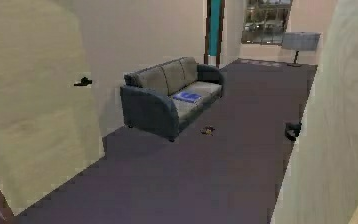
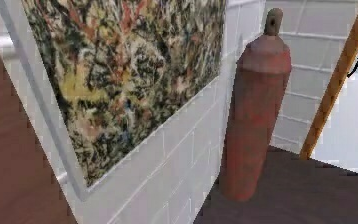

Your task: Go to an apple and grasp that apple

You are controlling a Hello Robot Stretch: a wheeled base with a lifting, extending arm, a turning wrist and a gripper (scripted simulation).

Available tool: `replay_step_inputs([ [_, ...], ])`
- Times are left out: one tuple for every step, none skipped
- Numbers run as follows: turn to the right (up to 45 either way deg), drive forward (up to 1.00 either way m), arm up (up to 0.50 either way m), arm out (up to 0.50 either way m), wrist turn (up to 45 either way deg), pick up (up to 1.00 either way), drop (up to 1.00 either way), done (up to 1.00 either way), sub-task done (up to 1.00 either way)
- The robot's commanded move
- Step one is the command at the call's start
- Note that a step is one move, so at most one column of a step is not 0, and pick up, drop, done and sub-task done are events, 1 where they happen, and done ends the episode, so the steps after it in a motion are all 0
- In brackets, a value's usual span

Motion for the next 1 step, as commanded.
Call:
replay_step_inputs([
  [0.0,1.0,0.0,0.0,0.0,0.0,0.0,0.0,0.0],
])
